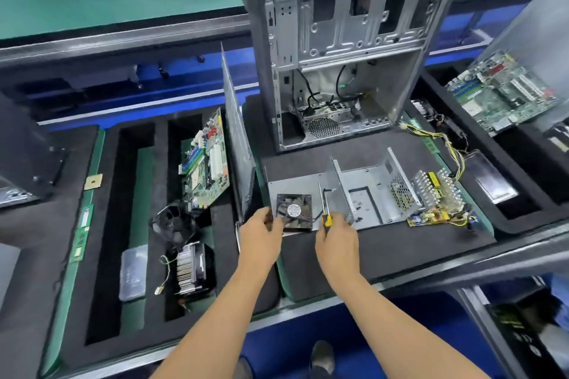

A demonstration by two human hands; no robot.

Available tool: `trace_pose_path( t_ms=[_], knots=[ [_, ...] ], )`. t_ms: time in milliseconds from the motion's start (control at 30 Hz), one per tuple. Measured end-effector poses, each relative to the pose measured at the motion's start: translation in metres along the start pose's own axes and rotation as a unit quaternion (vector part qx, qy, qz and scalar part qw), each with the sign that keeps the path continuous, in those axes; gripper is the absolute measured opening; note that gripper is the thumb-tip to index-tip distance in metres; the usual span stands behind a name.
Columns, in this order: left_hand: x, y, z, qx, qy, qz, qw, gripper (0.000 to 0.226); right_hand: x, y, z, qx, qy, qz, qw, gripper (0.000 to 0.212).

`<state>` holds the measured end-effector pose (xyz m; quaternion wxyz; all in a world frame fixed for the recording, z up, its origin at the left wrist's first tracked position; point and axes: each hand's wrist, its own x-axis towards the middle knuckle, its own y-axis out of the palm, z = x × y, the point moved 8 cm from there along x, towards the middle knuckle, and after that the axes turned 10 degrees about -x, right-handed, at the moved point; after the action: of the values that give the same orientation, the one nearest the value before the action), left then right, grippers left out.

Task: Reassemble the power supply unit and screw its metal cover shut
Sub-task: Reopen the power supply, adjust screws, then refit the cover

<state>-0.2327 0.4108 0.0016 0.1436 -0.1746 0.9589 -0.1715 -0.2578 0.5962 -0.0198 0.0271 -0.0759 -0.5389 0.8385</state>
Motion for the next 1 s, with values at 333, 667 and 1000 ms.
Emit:
trace_pose_path(
  t_ms=[333,667,1000],
  knots=[
    [0.010,-0.002,-0.014,-0.016,-0.016,-0.094,0.995,0.039,-0.002,0.009,0.006,-0.017,-0.092,0.012,0.996,0.053],
    [0.022,0.003,-0.015,-0.033,-0.031,-0.154,0.987,0.038,-0.016,0.006,0.003,-0.128,-0.104,-0.071,0.984,0.052],
    [0.028,0.000,-0.010,-0.037,-0.025,-0.157,0.987,0.034,-0.038,0.007,-0.032,-0.122,-0.094,-0.085,0.984,0.048]
  ],
)
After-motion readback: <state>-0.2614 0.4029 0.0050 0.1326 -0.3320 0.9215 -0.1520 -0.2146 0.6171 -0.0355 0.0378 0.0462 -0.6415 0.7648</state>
